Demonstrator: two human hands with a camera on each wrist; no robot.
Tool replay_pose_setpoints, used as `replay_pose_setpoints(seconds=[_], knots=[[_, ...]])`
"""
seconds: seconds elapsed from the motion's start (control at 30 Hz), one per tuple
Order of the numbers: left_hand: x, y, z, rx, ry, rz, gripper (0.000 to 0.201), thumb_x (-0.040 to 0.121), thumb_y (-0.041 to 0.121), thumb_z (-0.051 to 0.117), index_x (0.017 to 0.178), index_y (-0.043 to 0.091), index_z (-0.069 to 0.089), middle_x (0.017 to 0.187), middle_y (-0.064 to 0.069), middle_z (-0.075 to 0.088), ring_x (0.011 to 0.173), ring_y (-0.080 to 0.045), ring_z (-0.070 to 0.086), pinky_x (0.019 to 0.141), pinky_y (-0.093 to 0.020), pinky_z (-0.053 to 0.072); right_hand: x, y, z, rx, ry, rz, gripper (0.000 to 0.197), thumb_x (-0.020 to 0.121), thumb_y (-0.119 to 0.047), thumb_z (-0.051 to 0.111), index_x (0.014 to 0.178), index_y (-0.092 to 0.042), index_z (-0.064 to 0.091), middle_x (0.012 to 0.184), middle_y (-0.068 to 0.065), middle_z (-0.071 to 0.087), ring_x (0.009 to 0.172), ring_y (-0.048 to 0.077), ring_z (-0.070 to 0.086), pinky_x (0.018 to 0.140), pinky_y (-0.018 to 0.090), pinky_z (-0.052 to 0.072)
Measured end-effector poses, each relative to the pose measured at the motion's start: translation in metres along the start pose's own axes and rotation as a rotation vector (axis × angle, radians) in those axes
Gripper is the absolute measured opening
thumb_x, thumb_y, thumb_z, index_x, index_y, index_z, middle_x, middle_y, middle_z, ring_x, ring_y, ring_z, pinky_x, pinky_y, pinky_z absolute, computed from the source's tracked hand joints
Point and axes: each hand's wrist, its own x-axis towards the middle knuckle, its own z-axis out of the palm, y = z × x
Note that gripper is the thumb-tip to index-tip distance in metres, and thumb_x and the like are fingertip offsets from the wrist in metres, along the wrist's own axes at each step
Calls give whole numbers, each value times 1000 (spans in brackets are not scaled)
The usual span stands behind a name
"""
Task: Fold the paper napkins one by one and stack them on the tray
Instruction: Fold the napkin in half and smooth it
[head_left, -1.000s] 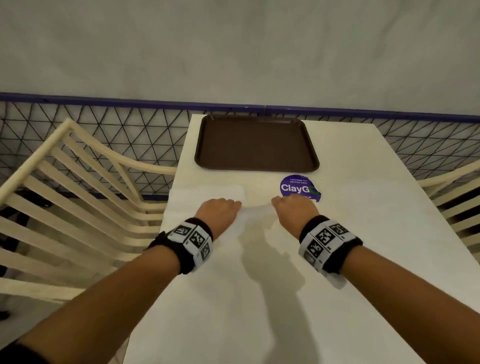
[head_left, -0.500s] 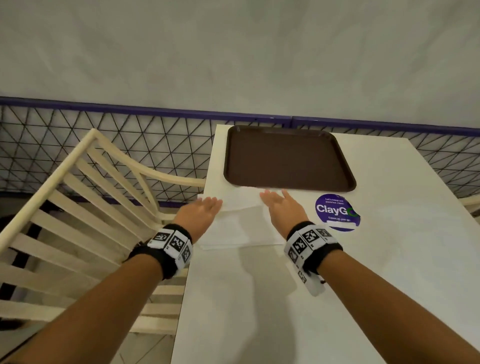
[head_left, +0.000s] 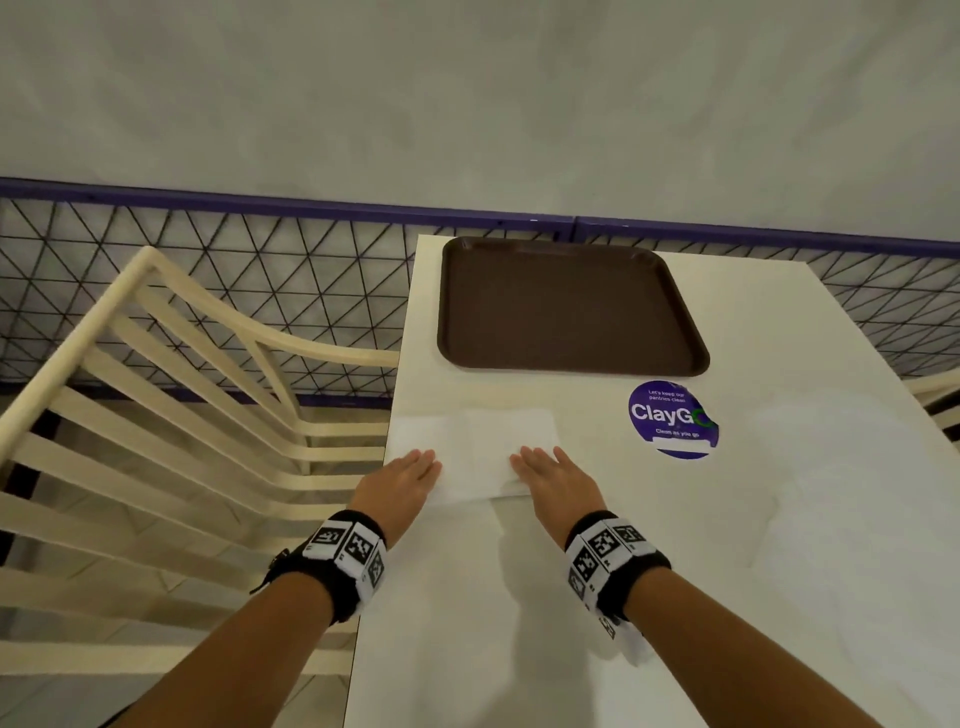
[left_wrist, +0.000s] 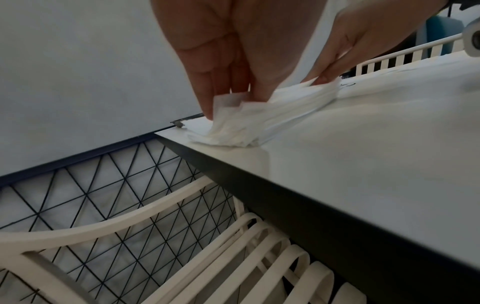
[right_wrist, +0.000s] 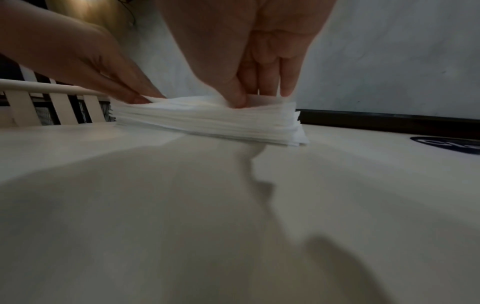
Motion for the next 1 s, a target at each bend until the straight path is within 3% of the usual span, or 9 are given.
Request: replay_pose_setpoints(seconds=[0.07, 0.1, 0.17, 0.2, 0.27, 0.4, 0.6, 0.87, 1.0], knots=[[2, 0, 4, -23, 7, -29, 54, 98, -1, 28, 148, 6, 11, 157, -8, 7, 144, -20, 14, 115, -29, 18, -3, -1, -5, 3, 75, 16, 53, 43, 5, 79, 95, -5, 74, 97, 11, 74, 84, 17, 73, 75, 30, 57], [3, 2, 5, -41, 10, -51, 52, 98, 2, 31, 147, 5, 16, 156, -9, 12, 143, -21, 18, 114, -30, 21, -4, -2, -9, 39, 44, 39, 57, 59, 2, 75, 115, 0, 65, 118, 16, 65, 107, 19, 66, 93, 29, 50], [6, 3, 4, -57, 104, -48, 47, 88, 12, 55, 133, -1, 46, 141, -16, 44, 127, -28, 47, 102, -35, 41, -9, 1, -7, 41, -157, 44, 58, 92, -3, 41, 146, -3, 22, 154, 13, 23, 142, 21, 26, 118, 32, 16], [7, 4, 3, -37, 125, -42, 42, 77, 18, 67, 115, 0, 63, 122, -17, 62, 107, -29, 63, 88, -37, 52, -12, 3, -7, 48, -226, 60, 56, 97, -5, 28, 149, -6, 9, 158, 10, 9, 146, 20, 13, 119, 34, 6], [8, 8, -1, -31, 187, -54, 36, 68, 30, 61, 92, 6, 73, 94, -11, 73, 82, -29, 70, 72, -42, 56, -18, 9, -6, 34, -223, 76, 53, 99, -10, 22, 150, -8, 4, 158, 8, 5, 146, 20, 8, 119, 36, 3], [16, 40, -23, -25, 320, 23, 49, 70, 41, 39, 89, 12, 74, 88, -6, 73, 80, -26, 70, 74, -41, 56, -46, 43, -11, 93, -152, 199, 51, 101, -16, 24, 149, -7, 9, 157, 8, 11, 146, 21, 12, 119, 36, 7], [44, 125, -46, -89, 357, 261, 44, 69, 32, 37, 82, 11, 73, 79, -4, 71, 70, -21, 69, 67, -31, 56, -137, 123, -2, 201, -90, 495, 48, 100, -15, 31, 147, -13, 21, 155, 4, 20, 142, 18, 22, 116, 29, 14], [89, 233, -55, -107, 264, 390, 31, 65, 27, 52, 85, 17, 74, 80, 3, 71, 72, -15, 70, 64, -26, 56, -234, 230, 27, 419, -134, 828, 49, 99, -21, 38, 146, -16, 26, 155, 3, 22, 142, 19, 22, 114, 31, 24], [118, 276, -66, -119, 173, 357, 39, 93, 23, 44, 131, 15, 49, 128, -1, 53, 118, -20, 50, 98, -31, 40, -227, 265, 27, 478, -138, 784, 53, 98, -24, 43, 147, -16, 24, 157, 1, 16, 144, 18, 19, 114, 31, 21]])
